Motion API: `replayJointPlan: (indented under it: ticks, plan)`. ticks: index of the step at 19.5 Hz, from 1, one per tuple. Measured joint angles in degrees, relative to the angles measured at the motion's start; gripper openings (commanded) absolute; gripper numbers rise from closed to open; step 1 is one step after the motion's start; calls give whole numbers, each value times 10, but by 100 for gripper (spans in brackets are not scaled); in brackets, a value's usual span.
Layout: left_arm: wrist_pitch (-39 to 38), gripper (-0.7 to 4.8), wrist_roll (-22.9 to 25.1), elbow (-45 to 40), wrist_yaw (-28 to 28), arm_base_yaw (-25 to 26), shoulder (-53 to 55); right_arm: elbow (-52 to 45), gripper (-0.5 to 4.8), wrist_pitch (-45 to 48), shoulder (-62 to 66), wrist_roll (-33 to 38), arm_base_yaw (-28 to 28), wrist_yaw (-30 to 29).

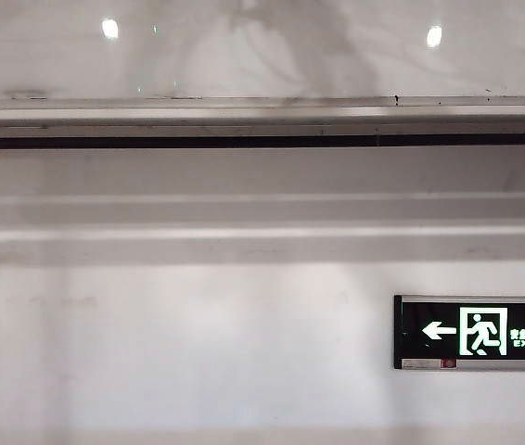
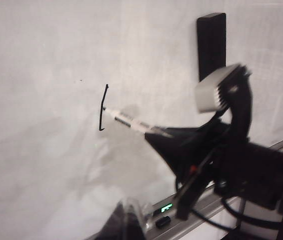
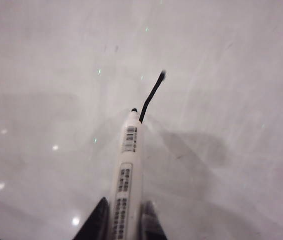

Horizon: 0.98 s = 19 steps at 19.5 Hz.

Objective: Take a marker from the whiteboard tray, write "Hi!" on the whiteboard, and then put the marker back vertically into the whiteboard tray.

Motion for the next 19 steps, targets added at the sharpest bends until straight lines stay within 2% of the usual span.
replayJointPlan:
  ticks: [8,19]
  plan:
    - [0,-6,0,0,0,0,0,0,-1,3,1,0,-9,11]
    - [0,-6,0,0,0,0,0,0,-1,6,14,0,-8,-2]
